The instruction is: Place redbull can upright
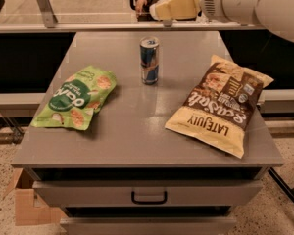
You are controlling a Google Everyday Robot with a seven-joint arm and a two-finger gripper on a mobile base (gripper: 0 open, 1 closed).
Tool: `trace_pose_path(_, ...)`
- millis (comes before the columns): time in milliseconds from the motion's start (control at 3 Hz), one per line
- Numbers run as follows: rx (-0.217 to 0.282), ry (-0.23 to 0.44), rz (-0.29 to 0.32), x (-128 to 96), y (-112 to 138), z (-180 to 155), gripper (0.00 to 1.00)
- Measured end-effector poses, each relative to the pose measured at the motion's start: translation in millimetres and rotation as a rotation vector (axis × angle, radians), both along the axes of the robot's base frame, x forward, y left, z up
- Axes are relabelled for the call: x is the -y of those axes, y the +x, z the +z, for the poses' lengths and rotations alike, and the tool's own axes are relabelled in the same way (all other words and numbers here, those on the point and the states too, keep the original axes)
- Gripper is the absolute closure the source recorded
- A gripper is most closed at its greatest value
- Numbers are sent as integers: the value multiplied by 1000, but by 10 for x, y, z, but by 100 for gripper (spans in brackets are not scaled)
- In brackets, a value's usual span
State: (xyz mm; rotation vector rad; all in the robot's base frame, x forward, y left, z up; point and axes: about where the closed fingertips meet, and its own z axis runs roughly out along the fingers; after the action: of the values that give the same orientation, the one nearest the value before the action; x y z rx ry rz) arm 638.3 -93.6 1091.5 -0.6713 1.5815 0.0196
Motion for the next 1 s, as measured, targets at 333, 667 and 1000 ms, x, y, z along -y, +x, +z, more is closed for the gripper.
trace_pose_path(333,-3,7,-14,77,10,1,0)
trace_pose_path(667,-24,4,-41,335,-17,-73,0)
trace_pose_path(1000,-30,-38,-142,902,-118,-142,0)
